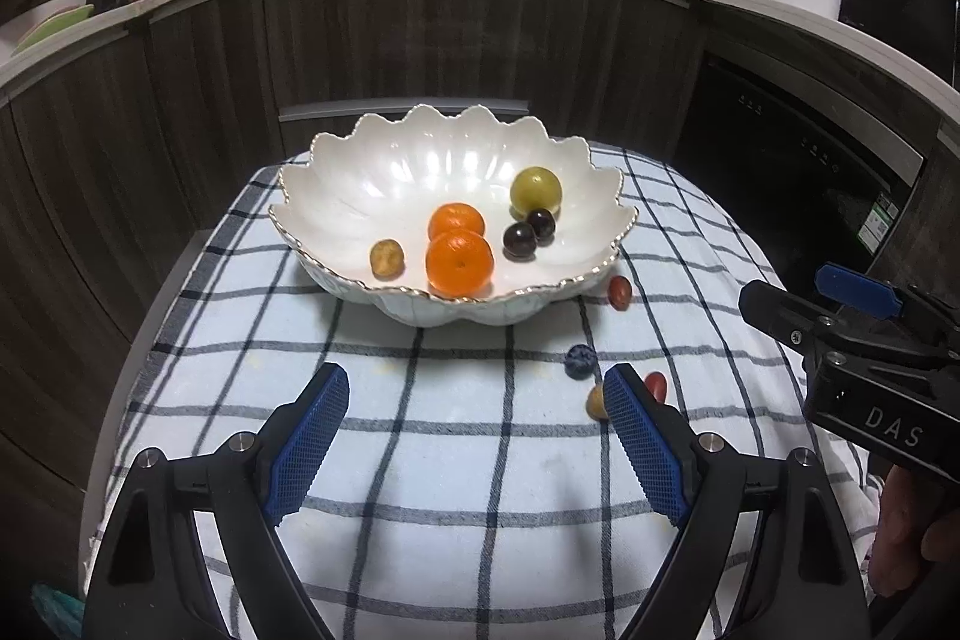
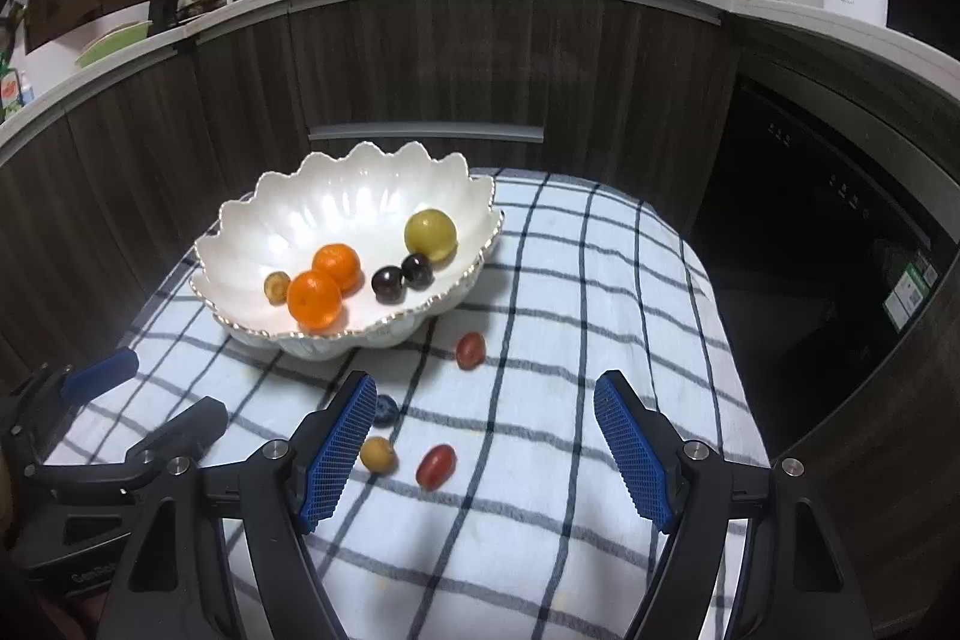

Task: Organize fruits
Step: 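Withdraw both tools from the bowl toward the remaining fruits on the cloth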

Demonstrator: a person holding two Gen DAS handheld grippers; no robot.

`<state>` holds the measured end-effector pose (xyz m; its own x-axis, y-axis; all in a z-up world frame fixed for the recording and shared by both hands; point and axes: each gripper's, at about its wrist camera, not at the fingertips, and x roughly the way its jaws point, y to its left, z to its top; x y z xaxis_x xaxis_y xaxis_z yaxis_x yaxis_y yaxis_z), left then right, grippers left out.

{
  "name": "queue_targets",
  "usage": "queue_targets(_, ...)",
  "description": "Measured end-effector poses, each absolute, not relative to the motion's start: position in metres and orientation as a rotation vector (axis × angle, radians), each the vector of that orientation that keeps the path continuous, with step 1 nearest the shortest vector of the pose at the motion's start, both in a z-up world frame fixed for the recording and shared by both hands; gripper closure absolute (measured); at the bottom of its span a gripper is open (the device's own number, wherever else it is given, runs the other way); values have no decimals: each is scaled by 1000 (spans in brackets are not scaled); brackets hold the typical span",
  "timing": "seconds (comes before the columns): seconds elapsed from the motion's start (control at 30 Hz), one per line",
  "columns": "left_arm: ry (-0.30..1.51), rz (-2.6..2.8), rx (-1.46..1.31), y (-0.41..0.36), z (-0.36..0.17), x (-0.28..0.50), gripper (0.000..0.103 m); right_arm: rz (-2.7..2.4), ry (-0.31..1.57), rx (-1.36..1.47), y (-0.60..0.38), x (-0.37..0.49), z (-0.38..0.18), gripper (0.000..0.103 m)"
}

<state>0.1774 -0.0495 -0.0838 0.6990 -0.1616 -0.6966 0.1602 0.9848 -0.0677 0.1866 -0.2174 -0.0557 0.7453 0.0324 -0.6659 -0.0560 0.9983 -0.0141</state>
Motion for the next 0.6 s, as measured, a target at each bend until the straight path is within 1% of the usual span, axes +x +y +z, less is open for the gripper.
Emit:
queue_targets(0.5,775,-222,50,-71,-104,165,17,17,768,-5,-236,167,-82,27)
queue_targets(0.6,780,-233,61,-77,-107,163,18,26,768,-6,-239,165,-85,27)
